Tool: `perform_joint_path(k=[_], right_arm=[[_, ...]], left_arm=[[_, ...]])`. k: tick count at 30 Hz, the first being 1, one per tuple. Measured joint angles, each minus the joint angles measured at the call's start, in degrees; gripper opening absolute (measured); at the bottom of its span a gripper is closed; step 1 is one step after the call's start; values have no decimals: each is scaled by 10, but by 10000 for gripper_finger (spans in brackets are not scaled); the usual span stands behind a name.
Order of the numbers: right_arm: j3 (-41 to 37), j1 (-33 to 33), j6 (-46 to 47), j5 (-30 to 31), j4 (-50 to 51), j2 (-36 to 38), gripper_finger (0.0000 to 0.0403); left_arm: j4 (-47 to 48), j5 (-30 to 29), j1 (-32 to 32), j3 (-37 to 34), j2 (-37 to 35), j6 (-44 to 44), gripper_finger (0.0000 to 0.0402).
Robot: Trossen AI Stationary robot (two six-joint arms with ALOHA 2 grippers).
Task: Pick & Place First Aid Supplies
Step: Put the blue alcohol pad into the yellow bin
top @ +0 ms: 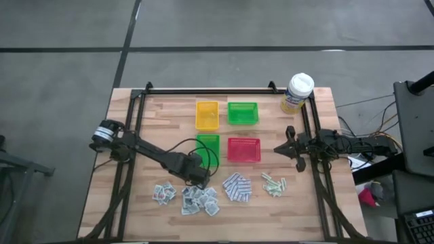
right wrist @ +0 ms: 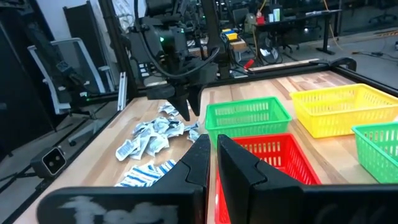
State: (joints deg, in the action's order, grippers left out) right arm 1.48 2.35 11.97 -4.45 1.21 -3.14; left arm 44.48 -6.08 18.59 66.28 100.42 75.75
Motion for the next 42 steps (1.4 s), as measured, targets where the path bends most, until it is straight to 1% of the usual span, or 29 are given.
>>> perform_joint_path(k=[12, 32, 37, 42], right_arm=[[0, 0, 0, 0, 0, 0, 28], [0, 0, 0, 0, 0, 0, 28], [0, 0, 0, 0, 0, 0, 28], [0, 0, 0, 0, 0, 0, 28]], left_arm=[[-23, -7, -1, 0, 41, -16, 156], [-23, -10, -2, 1, 42, -29, 155], [-22, -10, -3, 0, 42, -29, 151], [-10, -10, -3, 0, 42, -11, 133]])
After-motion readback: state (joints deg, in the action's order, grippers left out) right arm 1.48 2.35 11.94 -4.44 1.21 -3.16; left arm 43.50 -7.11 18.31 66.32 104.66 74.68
